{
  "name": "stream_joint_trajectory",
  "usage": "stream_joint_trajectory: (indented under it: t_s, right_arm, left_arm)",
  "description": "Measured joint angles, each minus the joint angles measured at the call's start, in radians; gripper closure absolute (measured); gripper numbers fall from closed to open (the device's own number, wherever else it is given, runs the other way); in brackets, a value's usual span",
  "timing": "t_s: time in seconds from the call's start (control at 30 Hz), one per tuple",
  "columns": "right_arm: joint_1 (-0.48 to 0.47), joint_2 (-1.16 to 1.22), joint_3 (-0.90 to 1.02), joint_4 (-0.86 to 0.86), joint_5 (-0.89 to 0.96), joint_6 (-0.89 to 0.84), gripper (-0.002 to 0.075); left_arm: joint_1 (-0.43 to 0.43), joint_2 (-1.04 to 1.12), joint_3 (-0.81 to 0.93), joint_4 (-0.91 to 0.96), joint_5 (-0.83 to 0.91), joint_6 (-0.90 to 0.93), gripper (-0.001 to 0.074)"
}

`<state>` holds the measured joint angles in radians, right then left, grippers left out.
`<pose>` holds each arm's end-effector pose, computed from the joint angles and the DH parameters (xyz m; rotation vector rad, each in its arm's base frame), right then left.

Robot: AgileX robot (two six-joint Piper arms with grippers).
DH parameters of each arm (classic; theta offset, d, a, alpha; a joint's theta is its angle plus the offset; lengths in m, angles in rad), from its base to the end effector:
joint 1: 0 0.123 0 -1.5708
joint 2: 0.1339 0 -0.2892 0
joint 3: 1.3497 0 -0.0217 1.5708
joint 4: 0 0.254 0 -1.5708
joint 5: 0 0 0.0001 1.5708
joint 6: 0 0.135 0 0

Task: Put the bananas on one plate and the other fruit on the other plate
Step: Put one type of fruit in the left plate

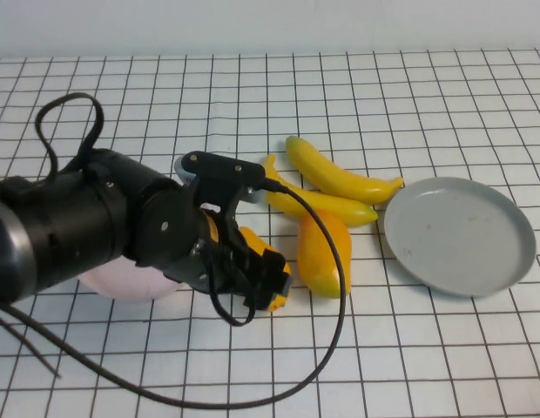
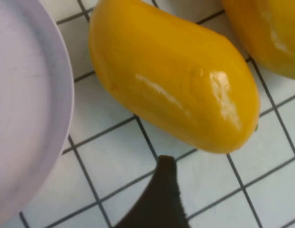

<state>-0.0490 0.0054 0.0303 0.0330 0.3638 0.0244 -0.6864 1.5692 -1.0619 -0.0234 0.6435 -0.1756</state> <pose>0.0945 -0.0030 0.1564 0.0901 1.8808 0.0153 0.2652 -0.2197 0.2079 0.6554 2.5897 -0.3122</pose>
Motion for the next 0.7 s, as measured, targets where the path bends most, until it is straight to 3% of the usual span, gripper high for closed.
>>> stream_joint_trajectory:
  t_s: [0.07,0.17,0.7]
  right_arm:
    - [0.0,0.0,0.0,0.0,0.0,0.0,0.0742]
    - [0.0,0.0,0.0,0.0,0.0,0.0,0.0742]
    - [0.0,0.0,0.0,0.0,0.0,0.0,0.0742]
  left_arm:
    - [0.009,0.032,-0.014,-0.013,-0.019,-0.025,0.0118]
    - [0.022,0.072,-0.033,-0.045,-0.071,-0.074,0.007]
    - [0.072,0.179,-0.04,-0.182,-0.212,-0.078,0.0068]
